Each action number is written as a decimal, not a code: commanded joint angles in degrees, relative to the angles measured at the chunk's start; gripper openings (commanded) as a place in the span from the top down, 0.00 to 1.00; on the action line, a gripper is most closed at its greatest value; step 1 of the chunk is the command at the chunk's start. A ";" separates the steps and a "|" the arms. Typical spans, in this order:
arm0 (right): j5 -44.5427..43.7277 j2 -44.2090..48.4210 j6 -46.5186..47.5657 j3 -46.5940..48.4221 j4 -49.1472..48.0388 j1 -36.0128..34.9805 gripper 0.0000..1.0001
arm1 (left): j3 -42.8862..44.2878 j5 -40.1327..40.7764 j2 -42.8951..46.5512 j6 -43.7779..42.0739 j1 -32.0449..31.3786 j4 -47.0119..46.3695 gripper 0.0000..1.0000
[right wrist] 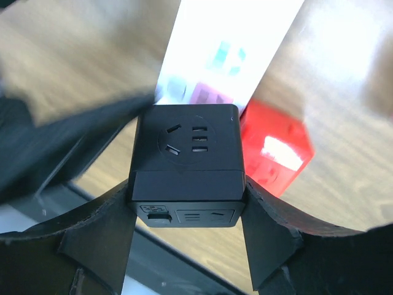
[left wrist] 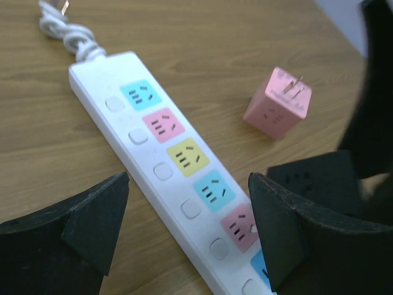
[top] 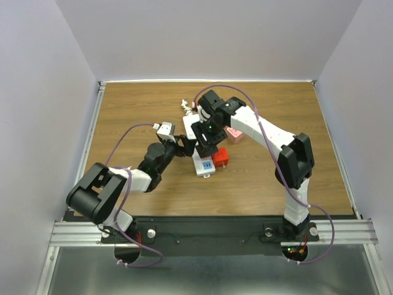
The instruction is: Insert the plug
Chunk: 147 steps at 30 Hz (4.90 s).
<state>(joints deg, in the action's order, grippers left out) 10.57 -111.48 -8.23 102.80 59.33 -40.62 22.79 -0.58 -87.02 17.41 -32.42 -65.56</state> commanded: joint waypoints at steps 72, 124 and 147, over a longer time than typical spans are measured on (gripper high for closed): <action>-1.16 -11.30 -0.03 11.10 7.82 0.10 0.99 | -7.14 -6.80 9.15 1.31 8.96 -6.77 0.08; -17.34 -10.95 -11.28 5.66 0.79 0.10 1.00 | -7.93 -7.16 9.85 1.31 8.96 -7.13 0.08; -18.56 -8.49 -12.16 -4.27 -9.57 -0.16 1.00 | -8.46 -7.33 9.94 1.40 8.96 -7.57 0.08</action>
<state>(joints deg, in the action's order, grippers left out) -3.66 -118.26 -21.12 103.83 53.78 -40.88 15.33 -7.14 -78.87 18.94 -23.88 -69.21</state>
